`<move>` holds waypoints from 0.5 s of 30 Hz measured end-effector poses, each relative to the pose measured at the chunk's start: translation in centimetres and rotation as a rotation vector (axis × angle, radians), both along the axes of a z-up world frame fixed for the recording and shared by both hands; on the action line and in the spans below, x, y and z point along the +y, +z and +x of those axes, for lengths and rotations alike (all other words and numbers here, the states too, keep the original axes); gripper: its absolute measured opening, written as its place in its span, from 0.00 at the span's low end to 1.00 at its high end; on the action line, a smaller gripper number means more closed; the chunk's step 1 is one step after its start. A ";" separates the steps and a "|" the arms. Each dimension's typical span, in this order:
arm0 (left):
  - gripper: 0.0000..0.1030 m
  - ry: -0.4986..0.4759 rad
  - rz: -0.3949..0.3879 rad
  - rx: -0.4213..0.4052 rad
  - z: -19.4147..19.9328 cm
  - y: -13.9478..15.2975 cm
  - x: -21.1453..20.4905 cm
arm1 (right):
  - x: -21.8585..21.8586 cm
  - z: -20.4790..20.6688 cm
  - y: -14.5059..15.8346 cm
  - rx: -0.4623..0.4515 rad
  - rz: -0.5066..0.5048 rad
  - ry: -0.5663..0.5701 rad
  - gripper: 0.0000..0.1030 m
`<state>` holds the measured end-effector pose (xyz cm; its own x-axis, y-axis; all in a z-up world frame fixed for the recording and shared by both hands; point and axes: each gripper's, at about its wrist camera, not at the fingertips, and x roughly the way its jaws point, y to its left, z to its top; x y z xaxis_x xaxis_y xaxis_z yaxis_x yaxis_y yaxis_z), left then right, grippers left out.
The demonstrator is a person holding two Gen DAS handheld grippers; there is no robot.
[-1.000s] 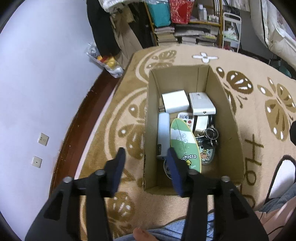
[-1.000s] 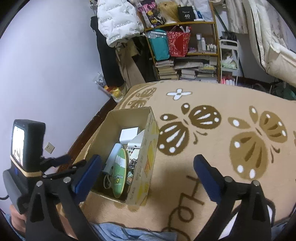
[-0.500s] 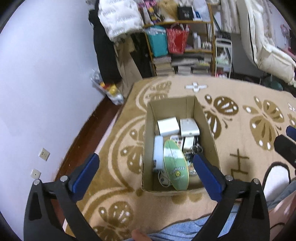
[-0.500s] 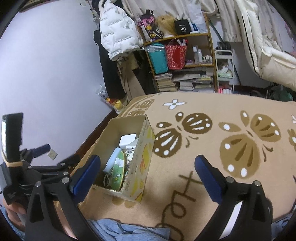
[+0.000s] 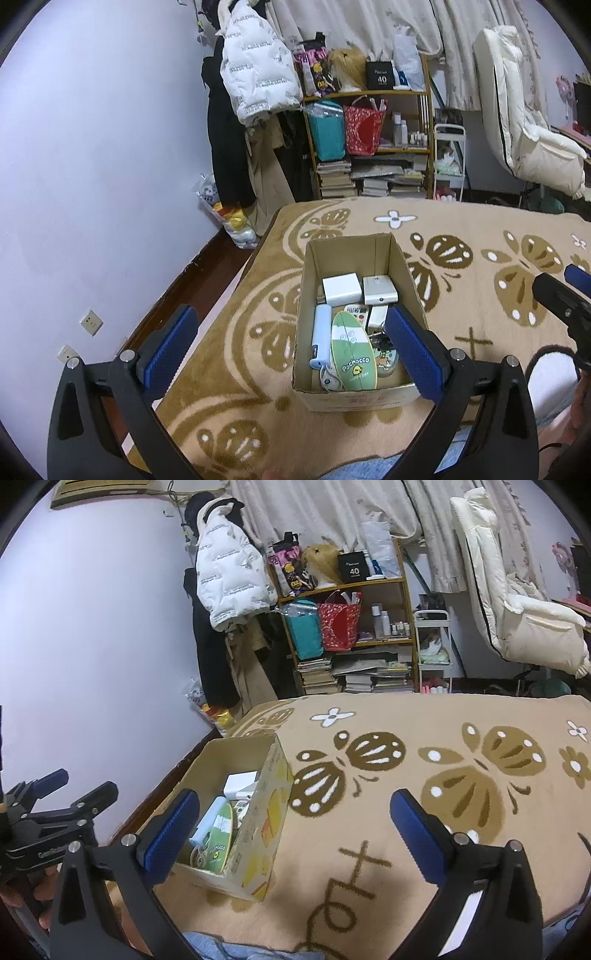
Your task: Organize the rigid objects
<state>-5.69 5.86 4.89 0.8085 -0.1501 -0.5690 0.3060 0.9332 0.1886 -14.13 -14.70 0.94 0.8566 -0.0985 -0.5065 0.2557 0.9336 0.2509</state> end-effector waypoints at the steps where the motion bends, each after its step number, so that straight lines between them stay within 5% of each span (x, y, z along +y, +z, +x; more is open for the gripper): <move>1: 0.98 -0.003 -0.005 -0.002 0.0 0.0 0.1 | -0.1 0.1 -0.1 0.000 -0.001 -0.004 1.00; 15: 0.98 0.030 -0.022 0.068 2.3 -1.8 0.0 | -1.1 1.7 -2.2 0.028 0.023 -0.026 1.00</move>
<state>-3.37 5.85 3.10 0.7726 -0.1393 -0.6194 0.2893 0.9457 0.1481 -12.43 -15.84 -1.27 0.8392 -0.1084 -0.5328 0.2870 0.9206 0.2649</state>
